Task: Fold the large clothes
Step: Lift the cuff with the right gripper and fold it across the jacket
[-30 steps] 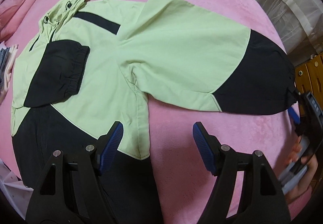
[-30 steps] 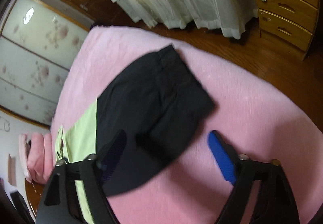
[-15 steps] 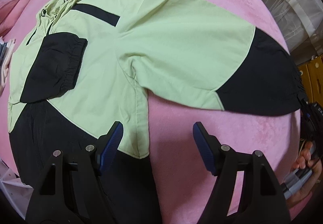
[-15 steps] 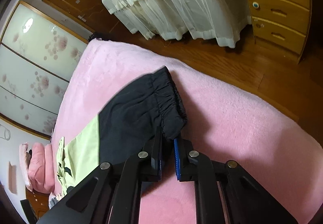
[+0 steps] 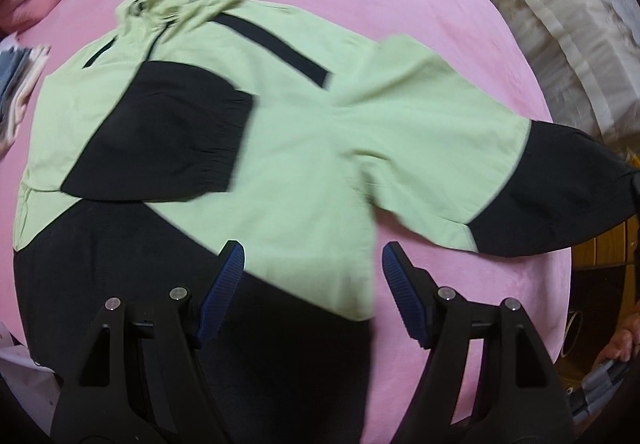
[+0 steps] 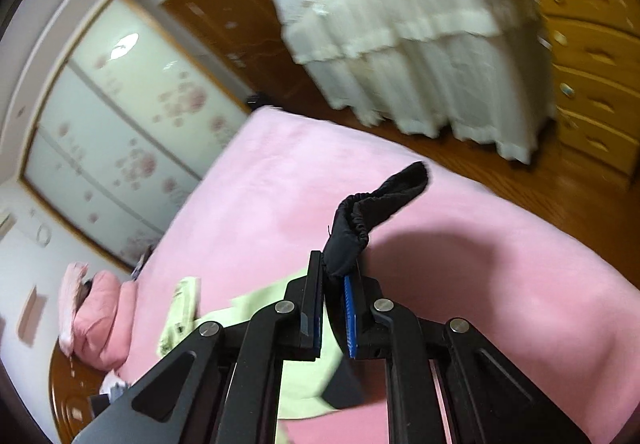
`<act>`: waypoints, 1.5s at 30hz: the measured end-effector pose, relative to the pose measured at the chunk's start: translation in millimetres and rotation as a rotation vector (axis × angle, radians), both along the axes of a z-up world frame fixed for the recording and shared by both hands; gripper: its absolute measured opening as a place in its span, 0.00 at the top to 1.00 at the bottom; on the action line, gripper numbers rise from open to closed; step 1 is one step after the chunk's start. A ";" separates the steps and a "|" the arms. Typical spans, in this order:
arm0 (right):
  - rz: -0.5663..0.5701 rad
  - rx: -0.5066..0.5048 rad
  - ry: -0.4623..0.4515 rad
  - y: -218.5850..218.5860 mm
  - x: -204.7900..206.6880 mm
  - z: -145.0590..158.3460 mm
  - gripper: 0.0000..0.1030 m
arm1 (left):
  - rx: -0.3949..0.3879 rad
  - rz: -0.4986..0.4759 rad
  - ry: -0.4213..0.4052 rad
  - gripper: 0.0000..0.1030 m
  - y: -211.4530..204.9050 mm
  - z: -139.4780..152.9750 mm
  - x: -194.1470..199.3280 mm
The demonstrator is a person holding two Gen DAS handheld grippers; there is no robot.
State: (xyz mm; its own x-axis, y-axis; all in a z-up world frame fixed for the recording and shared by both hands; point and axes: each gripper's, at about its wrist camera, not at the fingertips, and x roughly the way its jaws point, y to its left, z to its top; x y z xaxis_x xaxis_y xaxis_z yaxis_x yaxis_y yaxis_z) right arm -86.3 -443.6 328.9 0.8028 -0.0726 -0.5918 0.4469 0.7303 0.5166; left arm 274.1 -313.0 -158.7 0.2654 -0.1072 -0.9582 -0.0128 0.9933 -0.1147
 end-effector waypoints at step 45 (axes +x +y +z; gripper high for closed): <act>0.556 -0.122 0.436 448.9 246.2 -209.5 0.21 | -0.195 0.061 0.037 0.33 277.1 -42.7 40.5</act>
State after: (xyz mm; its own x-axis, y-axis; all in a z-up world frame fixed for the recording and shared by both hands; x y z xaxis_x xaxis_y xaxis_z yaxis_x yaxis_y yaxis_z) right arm 159.9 5.3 119.3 0.4322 0.1928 -0.8809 0.1390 0.9510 0.2763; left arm 314.6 -35.8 -201.4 0.2416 -0.2766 -0.9301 -0.0797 0.9496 -0.3031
